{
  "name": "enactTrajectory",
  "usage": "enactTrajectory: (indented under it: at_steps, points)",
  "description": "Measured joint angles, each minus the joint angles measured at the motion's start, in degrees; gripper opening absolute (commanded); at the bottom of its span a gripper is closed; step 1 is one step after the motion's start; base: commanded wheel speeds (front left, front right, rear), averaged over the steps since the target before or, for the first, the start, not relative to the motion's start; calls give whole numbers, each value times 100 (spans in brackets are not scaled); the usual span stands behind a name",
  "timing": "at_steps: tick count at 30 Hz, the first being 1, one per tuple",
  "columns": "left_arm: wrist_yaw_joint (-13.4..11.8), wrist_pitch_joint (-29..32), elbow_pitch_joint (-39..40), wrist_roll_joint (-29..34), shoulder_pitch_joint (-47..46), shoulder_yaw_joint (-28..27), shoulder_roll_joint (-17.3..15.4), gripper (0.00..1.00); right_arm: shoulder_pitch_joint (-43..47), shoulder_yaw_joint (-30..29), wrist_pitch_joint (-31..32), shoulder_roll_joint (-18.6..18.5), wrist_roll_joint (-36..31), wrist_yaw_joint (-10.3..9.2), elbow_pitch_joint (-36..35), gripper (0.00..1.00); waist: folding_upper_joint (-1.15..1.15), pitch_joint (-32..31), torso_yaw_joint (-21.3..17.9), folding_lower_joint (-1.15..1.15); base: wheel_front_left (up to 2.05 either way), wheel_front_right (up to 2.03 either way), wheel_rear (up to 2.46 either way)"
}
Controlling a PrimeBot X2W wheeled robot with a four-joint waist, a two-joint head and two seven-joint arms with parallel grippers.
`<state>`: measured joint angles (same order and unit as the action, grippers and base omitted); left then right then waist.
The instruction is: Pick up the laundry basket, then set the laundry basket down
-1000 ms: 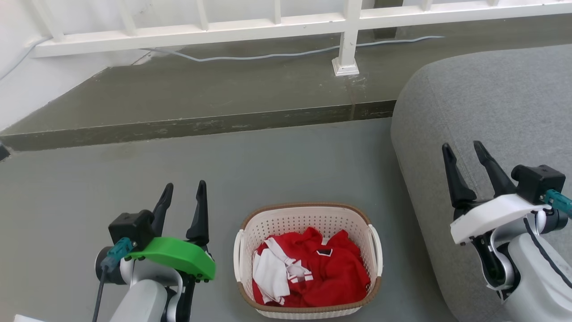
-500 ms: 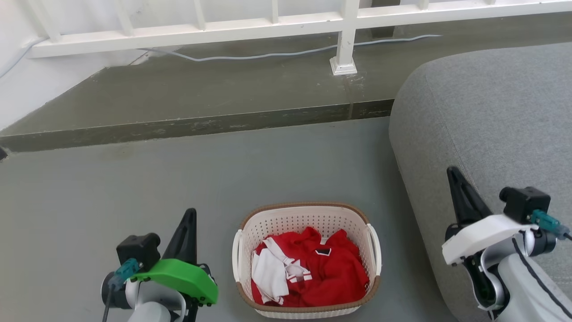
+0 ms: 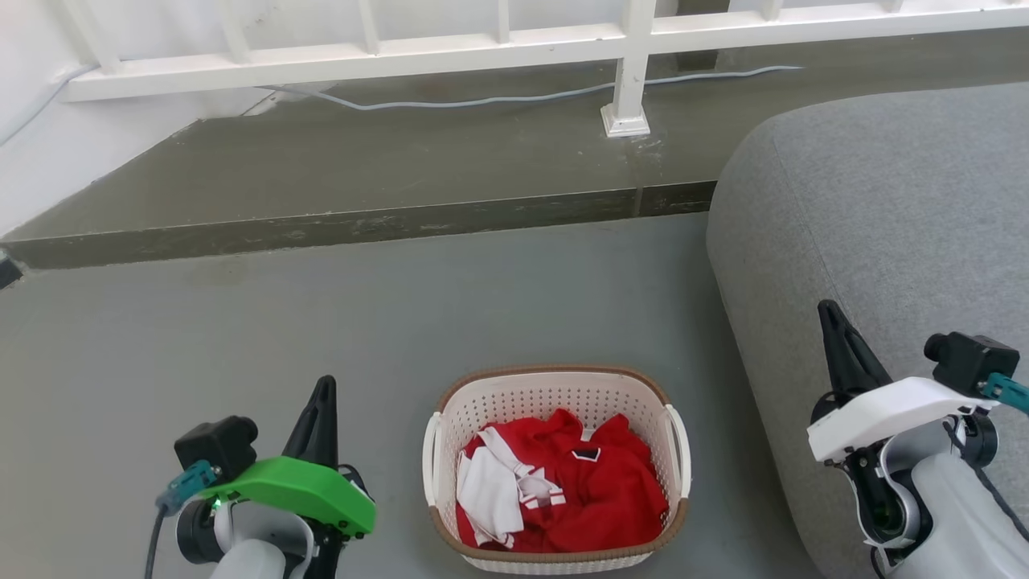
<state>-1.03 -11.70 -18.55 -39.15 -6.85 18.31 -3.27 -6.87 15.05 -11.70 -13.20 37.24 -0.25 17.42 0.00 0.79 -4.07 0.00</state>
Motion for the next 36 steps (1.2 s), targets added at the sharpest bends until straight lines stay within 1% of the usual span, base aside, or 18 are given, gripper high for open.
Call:
enactTrajectory:
  at_steps: [20, 24, 26, 27, 28, 36]
  points:
    - [159, 396, 49, -1100, 5, -495, 23, 0, 2, -502, 404, 235, 1173, 170, -8, 0, 0, -13, 90, 0, 0, 0, 0]
    - [205, 461, 55, -1376, 7, -577, 26, 0, 3, -597, 483, 271, 1394, 176, -10, 0, 0, -16, 107, 0, 0, 0, 0]
    - [205, 479, 56, -1415, 7, -600, 29, 0, 4, -621, 517, 281, 1463, 177, -10, 0, 0, -17, 112, 0, 0, 0, 0]
    - [212, 519, 59, -1517, 8, -659, 32, 0, 4, -673, 531, 305, 1586, 220, -11, 0, 0, -19, 121, 0, 0, 0, 0]
    - [212, 519, 59, -1517, 8, -659, 32, 0, 4, -673, 531, 305, 1586, 220, -11, 0, 0, -19, 121, 0, 0, 0, 0]
    - [264, 691, 76, -2025, 12, -855, 36, 0, 11, -866, 697, 411, 2043, 274, -14, 0, 0, -24, 156, 0, 0, 0, 0]
